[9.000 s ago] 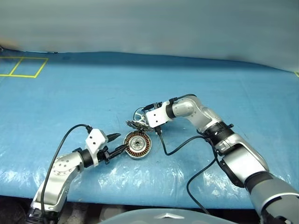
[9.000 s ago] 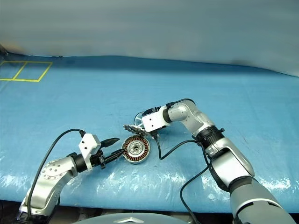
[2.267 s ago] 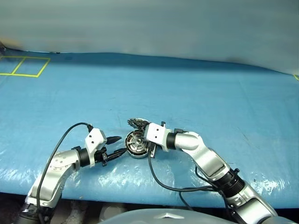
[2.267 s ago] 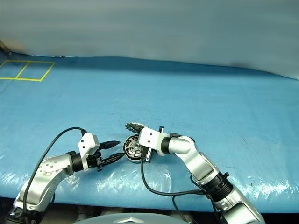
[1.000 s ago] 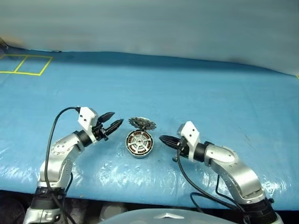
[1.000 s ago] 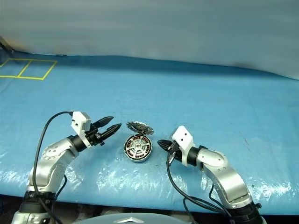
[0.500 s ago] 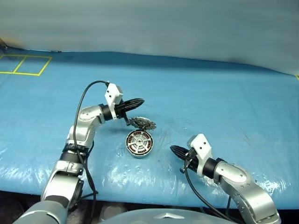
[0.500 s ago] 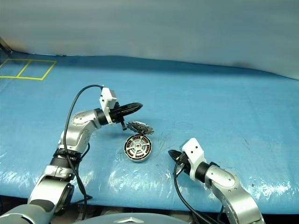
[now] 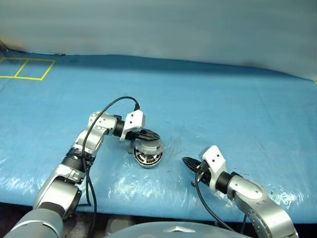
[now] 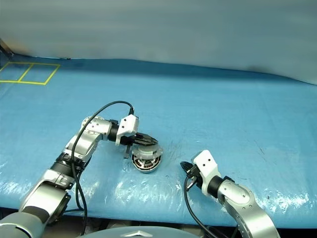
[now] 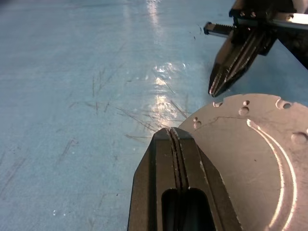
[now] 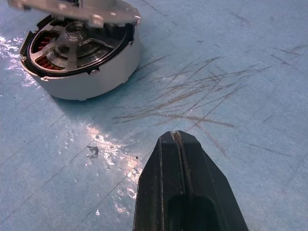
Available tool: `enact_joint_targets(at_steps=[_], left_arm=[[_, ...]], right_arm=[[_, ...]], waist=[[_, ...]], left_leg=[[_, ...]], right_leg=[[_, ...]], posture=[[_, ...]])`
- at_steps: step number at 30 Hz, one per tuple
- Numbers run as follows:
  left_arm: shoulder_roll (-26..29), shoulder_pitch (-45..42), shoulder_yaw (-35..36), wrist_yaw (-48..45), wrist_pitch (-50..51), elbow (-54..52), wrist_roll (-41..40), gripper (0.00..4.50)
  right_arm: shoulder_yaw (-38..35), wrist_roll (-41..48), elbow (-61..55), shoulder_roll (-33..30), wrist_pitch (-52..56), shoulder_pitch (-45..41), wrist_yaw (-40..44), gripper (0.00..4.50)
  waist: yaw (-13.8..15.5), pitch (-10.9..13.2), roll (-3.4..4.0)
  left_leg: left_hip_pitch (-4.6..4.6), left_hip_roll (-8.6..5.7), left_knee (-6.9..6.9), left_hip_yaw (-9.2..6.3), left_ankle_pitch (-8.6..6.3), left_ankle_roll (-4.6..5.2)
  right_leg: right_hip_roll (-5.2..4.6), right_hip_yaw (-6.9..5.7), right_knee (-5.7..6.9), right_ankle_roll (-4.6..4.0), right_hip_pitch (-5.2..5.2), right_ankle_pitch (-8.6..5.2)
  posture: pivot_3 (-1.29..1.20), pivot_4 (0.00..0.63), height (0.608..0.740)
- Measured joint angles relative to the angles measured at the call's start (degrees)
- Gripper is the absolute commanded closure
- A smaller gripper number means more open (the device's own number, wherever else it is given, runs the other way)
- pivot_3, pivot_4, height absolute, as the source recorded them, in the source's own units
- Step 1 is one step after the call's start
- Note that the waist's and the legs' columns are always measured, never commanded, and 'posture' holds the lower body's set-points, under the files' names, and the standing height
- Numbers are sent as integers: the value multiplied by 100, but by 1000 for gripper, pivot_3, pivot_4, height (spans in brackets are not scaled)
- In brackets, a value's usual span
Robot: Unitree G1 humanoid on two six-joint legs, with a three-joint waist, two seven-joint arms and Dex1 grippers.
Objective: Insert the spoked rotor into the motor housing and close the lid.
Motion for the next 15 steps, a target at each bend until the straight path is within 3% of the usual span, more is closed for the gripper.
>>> enact_joint_targets(at_steps=[7,15], left_arm=[[63,264,-376,7,-722,-248,398,4484],[-3,596,-309,132,-597,-506,198,4484]], right_arm=[[-206,2,11,-92,-2,-16,-11,4500],[-115,-104,75,-2,-34,-357,-93,4500]], waist=[[17,-6,6],[8,-12,12]], left_leg=[[7,2,4,1,0,0],[10,4,4,-1,0,1]], right_leg=[[0,0,0,2,8,-1],[2,-1,3,2,10,-1]], posture=[[0,150,740],[0,150,740]])
